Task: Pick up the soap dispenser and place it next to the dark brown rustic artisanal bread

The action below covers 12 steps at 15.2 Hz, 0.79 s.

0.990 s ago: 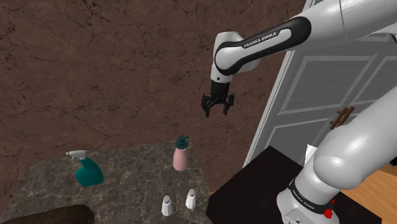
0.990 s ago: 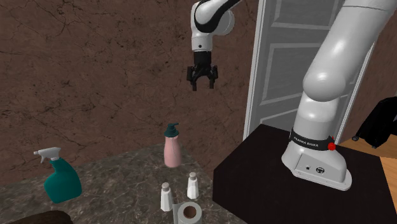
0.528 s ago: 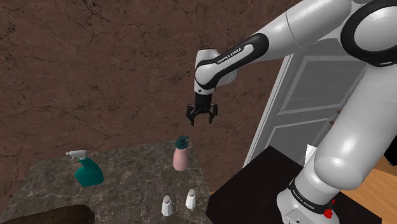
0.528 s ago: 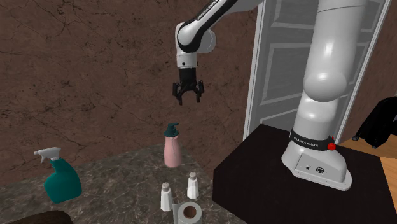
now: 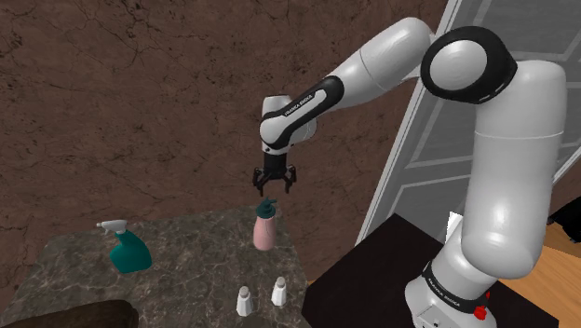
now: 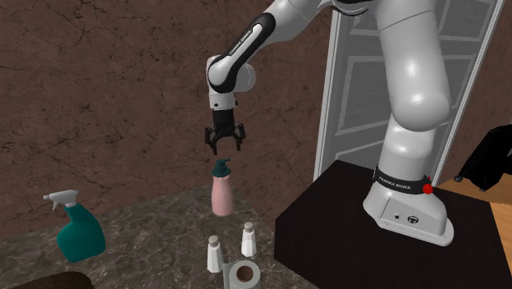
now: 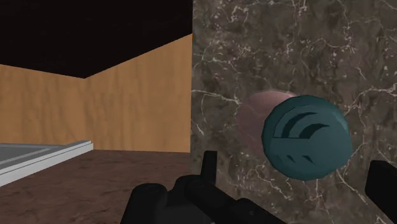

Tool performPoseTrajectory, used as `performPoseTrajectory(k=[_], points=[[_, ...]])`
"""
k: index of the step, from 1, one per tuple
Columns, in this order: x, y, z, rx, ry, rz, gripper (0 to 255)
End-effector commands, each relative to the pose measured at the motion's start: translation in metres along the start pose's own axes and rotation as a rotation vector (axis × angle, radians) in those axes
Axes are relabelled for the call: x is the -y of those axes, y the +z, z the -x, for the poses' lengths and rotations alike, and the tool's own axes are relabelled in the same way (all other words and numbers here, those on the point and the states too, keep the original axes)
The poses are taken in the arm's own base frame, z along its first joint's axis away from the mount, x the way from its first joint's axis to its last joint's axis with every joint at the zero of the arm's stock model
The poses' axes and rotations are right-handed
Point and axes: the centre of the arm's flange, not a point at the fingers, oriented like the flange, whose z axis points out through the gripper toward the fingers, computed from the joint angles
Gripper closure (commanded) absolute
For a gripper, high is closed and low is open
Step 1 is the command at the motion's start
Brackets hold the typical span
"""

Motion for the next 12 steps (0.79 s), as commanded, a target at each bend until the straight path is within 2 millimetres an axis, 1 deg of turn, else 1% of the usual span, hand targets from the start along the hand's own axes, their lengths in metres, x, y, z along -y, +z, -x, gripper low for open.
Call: performPoseTrajectory(k=[1,3,4,10,11,12], points=[[0.014,0.023,-0.016,0.010,0.015,0.000,0],[0.027,0.041,-0.031,0.019,0.029,0.001,0],[0.030,0.045,-0.034,0.021,0.032,0.001,0],[0.030,0.077,-0.033,0.021,0.032,0.001,0],[0.030,0.085,-0.033,0.021,0.032,0.001,0],[0.030,0.085,-0.033,0.021,0.032,0.001,0]])
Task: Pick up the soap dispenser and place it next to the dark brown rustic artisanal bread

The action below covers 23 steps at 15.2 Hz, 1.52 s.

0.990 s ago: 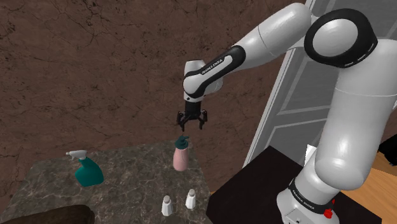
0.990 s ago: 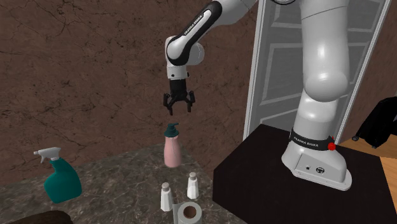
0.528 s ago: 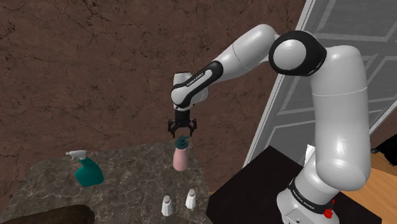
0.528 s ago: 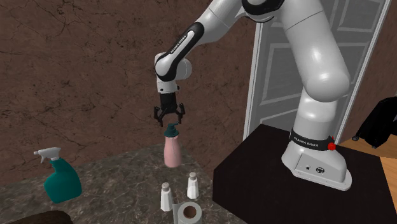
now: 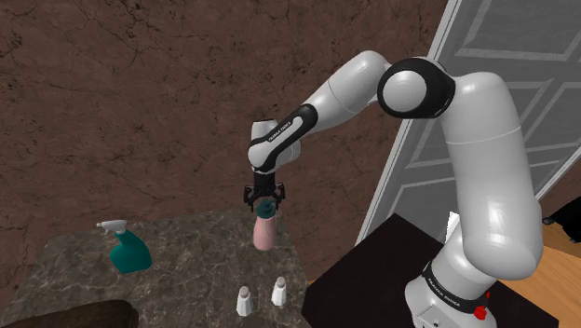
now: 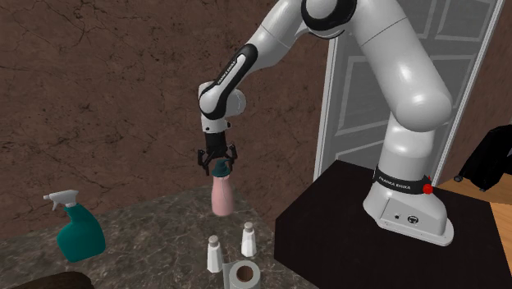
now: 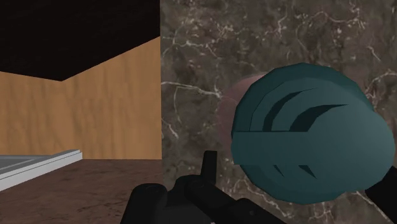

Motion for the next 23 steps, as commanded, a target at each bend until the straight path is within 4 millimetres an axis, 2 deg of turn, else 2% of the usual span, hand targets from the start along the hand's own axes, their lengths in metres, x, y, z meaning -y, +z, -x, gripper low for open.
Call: performPoseTrajectory(k=[1,7,8,17,23], points=[[0.000,0.003,0.001,0.000,0.000,0.000,0],[0.000,0.003,0.001,0.000,0.000,0.000,0],[0.000,0.003,0.001,0.000,0.000,0.000,255],[0.000,0.003,0.001,0.000,0.000,0.000,255],[0.001,-0.028,0.008,0.000,0.000,0.000,255]])
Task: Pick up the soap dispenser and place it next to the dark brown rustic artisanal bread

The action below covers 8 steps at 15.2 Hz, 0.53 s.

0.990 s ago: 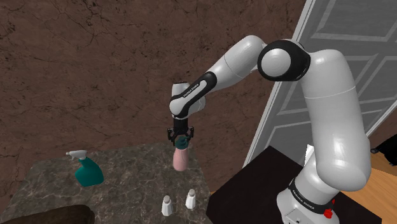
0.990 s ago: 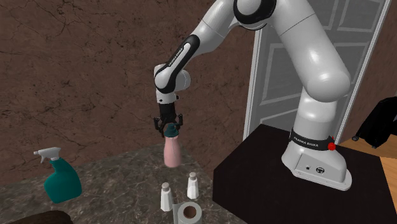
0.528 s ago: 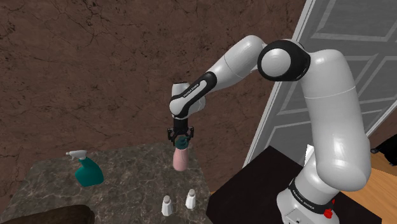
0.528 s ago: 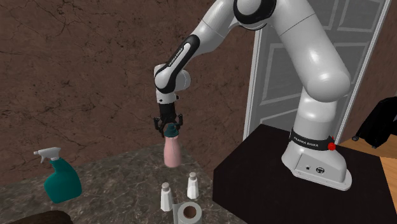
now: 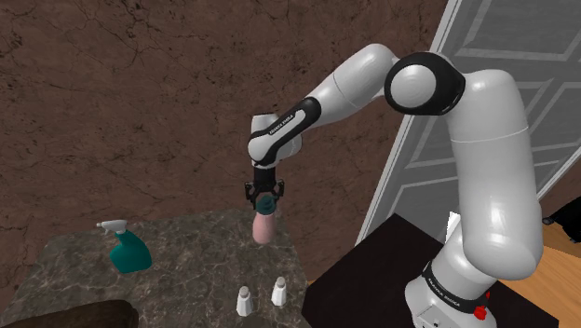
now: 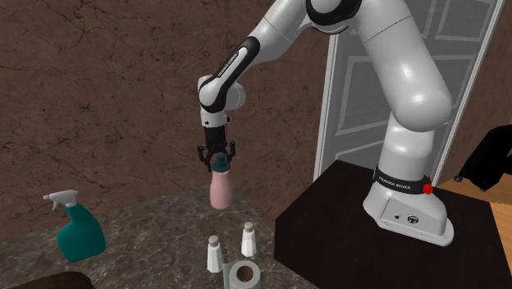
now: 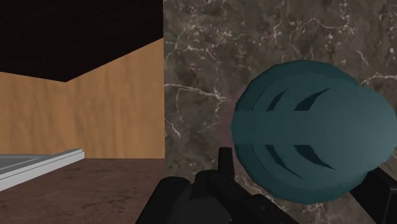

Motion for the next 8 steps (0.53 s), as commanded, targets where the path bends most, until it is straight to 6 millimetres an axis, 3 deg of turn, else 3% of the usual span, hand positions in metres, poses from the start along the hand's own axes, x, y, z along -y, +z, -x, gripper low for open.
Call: performPoseTrajectory(k=[1,8], points=[[0.000,-0.011,0.003,0.000,0.000,0.000,255],[0.001,-0.047,0.011,0.000,0.000,0.000,255]])
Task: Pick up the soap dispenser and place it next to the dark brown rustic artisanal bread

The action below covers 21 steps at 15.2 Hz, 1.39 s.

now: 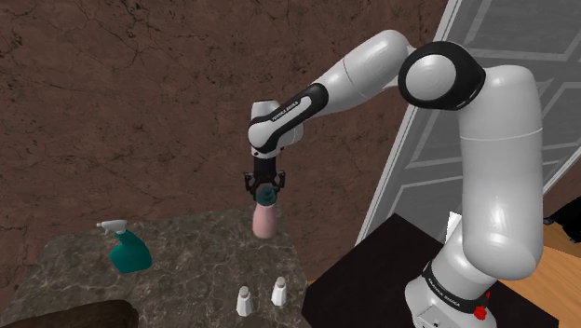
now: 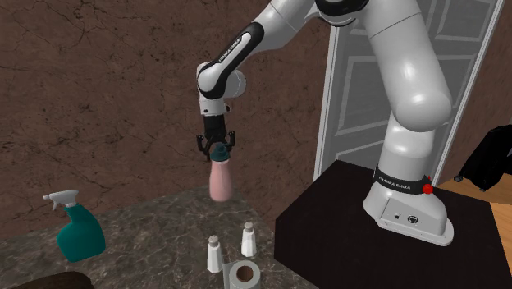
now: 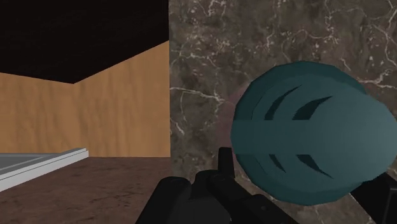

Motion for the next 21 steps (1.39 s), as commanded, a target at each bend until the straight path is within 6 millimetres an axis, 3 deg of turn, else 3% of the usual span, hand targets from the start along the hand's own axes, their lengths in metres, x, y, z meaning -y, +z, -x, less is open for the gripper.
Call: performPoseTrajectory(k=[1,21], points=[[0.000,-0.011,0.001,0.000,0.000,0.000,255],[0.001,-0.113,0.025,0.000,0.000,0.000,255]])
